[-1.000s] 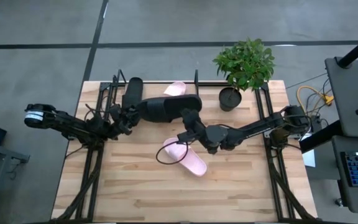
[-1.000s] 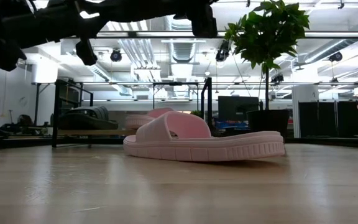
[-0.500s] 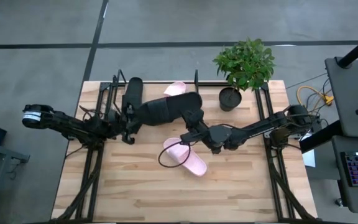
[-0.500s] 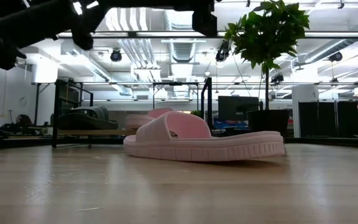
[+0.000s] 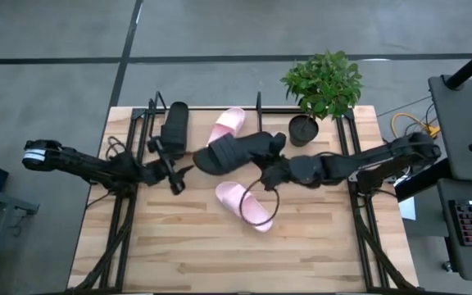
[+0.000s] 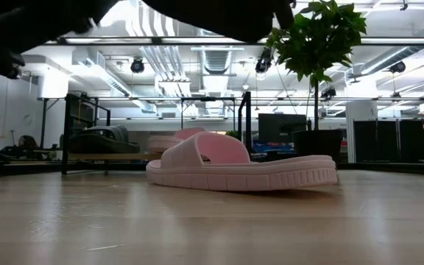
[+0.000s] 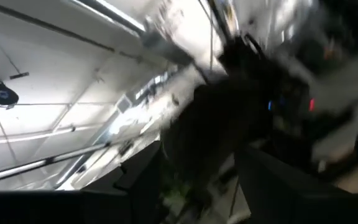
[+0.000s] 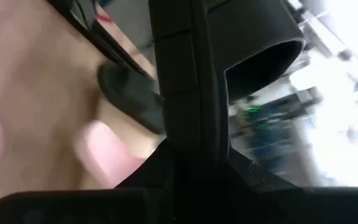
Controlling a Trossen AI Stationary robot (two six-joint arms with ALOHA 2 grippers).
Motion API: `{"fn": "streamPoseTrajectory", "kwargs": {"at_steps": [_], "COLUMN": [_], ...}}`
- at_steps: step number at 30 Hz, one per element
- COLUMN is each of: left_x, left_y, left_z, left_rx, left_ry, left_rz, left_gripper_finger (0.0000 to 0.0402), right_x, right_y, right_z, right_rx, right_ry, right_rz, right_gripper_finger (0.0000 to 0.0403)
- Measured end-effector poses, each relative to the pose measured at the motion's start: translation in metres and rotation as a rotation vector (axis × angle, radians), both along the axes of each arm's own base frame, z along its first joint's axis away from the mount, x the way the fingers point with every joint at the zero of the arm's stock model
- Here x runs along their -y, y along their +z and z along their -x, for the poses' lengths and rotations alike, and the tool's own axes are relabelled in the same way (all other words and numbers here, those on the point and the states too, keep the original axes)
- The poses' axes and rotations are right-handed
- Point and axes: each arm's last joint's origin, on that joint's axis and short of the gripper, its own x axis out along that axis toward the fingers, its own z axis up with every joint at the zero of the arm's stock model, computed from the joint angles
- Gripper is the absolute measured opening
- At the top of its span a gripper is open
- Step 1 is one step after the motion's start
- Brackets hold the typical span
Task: Pick and place slides into the shelf
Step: Adjust the black slipper on the shelf
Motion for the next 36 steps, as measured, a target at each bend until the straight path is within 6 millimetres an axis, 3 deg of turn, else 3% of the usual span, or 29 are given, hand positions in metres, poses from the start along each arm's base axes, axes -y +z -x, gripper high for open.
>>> {"fn": "streamPoseTrajectory", "kwargs": {"at_steps": [9,14,22,36], "left_x": [-0.003,-0.006,-0.004,0.008], "left_y": [0.008,0.012,0.010,0.026], "left_z": [-0.018,-0.022,-0.038,-0.060], "left_rx": [-0.146,-0.192,-0.355,-0.448], "left_ry": [0.204,0.311,0.298,0.259], "left_rz": [-0.139,-0.122,-0.163,-0.189], "left_gripper_finger": [0.0185,0.0185,0.0185,0.0182], "right_x": [0.009,0.010,0.009,0.022], "right_y": [0.002,-0.007,-0.008,-0.008], "right_z": [0.009,0.010,0.011,0.010], "right_rx": [-0.048,-0.112,-0.128,-0.147], "right_ry": [0.006,-0.007,0.005,0.003], "right_rz": [-0.117,-0.141,-0.145,-0.187], "right_gripper_finger": [0.0065,0.0065,0.0065,0.0065]}}
